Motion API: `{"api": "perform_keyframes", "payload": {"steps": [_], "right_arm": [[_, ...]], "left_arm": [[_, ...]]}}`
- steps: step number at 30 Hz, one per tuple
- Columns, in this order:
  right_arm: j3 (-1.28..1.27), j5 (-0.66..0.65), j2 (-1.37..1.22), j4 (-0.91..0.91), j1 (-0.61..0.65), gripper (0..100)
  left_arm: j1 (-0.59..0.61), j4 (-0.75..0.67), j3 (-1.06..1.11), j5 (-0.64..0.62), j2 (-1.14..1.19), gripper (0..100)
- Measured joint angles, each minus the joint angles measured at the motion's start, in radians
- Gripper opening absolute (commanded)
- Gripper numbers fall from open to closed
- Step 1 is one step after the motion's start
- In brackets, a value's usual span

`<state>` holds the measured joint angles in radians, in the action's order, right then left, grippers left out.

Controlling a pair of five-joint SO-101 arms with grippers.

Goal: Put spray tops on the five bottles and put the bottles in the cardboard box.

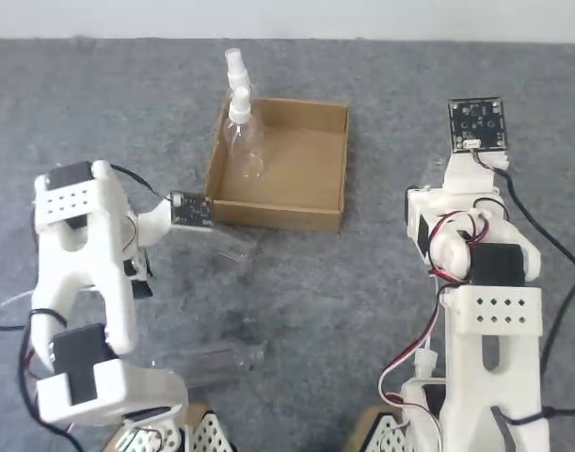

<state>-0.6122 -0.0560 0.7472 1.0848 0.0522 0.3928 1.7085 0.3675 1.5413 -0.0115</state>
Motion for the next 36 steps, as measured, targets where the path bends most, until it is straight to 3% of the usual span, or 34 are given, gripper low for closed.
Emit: {"api": "perform_keyframes", "payload": {"steps": [5,13,24,36], "right_arm": [[-0.032,0.000,0.000,0.000,0.046,9.1],[-0.034,0.000,0.000,0.012,0.089,9.1],[-0.141,-0.051,0.238,0.037,0.187,9.1],[-0.213,-0.057,0.281,-0.020,0.281,9.1]], "left_arm": [[0.000,0.005,-0.015,-0.058,-0.069,1],[0.000,0.008,0.015,-0.094,-0.390,1],[-0.089,-0.037,0.015,-0.468,-0.589,1],[-0.249,-0.203,0.015,-0.990,-0.807,1]]}}
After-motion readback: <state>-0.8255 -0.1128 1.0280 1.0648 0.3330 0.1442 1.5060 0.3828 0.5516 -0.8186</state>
